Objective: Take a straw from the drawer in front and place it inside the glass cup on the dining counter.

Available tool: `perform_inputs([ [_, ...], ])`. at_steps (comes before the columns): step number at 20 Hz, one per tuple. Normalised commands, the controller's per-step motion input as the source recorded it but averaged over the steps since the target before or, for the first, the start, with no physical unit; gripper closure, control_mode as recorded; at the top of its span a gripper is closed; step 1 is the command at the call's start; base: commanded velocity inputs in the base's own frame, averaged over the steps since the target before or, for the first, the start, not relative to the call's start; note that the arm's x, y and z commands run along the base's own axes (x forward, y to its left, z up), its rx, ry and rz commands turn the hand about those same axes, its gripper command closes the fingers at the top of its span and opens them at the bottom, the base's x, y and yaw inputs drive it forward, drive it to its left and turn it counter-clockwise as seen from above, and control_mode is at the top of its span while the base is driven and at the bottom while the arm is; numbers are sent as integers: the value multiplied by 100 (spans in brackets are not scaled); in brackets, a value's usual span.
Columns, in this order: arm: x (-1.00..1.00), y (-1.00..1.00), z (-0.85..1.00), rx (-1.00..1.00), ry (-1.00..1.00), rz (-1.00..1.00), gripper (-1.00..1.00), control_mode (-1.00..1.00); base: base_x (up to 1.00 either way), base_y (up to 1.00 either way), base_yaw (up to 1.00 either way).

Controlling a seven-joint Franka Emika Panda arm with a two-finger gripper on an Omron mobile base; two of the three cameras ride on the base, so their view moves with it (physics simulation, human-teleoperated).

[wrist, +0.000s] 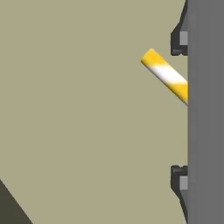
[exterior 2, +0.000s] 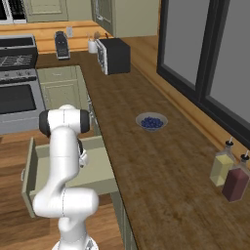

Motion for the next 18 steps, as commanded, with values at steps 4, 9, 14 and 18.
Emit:
perform_inputs([
  [4, -6, 0, -25, 1, 0, 0, 100, -100, 0, 0, 0],
  [9, -9, 0, -7, 0, 0, 0, 100, -100, 0, 0, 0],
  [14, -14, 1, 0, 0, -1, 0, 100, -100, 0, 0, 0],
  [18, -32, 0, 56, 3, -12, 0, 100, -100, 0, 0, 0],
])
